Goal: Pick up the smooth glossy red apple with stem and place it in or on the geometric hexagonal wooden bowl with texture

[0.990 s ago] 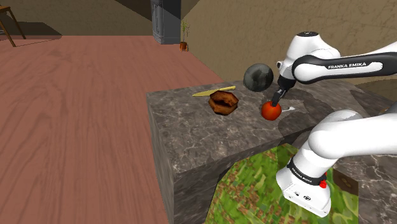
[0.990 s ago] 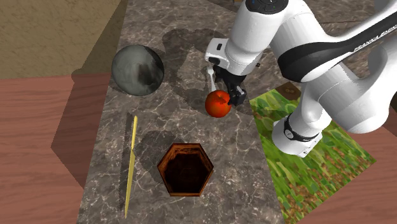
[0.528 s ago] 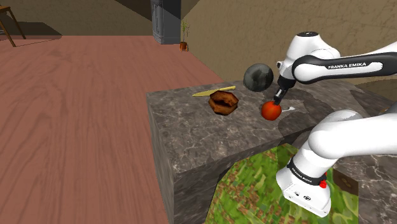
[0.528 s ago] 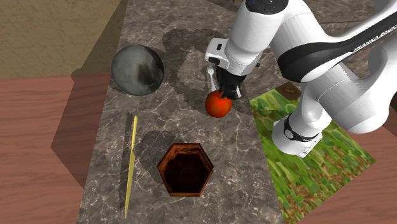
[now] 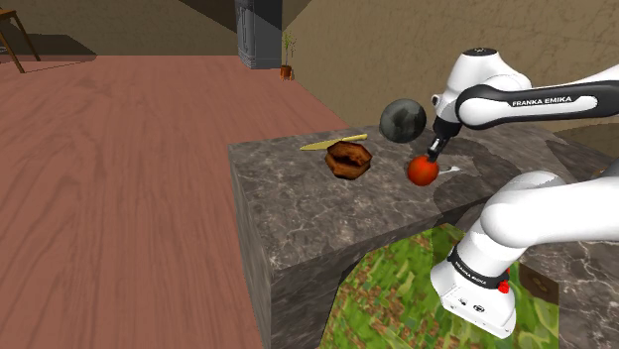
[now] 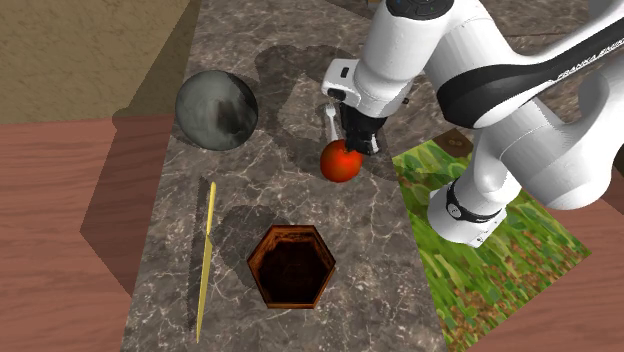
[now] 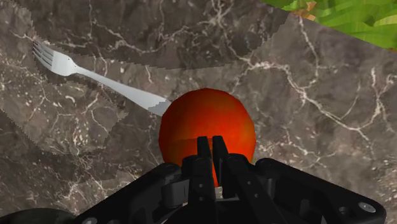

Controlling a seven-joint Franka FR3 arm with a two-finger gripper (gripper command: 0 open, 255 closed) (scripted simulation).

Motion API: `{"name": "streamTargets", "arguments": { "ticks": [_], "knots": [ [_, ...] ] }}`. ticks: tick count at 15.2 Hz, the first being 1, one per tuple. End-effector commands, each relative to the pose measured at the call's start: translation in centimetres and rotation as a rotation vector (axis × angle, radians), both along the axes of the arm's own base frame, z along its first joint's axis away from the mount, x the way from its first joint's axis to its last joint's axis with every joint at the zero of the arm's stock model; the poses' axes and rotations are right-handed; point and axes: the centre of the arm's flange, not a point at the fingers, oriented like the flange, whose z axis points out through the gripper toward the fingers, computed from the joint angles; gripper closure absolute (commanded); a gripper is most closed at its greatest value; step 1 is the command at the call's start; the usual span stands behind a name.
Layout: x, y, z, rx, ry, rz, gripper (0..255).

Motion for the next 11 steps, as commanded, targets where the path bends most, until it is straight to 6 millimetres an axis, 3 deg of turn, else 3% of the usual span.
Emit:
{"name": "streamTargets", "arguments": {
  "ticks": [1,11],
  "knots": [
    [0.0,0.0,0.8,0.000,0.000,0.000,255],
    [0.0,0.0,6.0,0.000,0.000,0.000,255]
  ]
}}
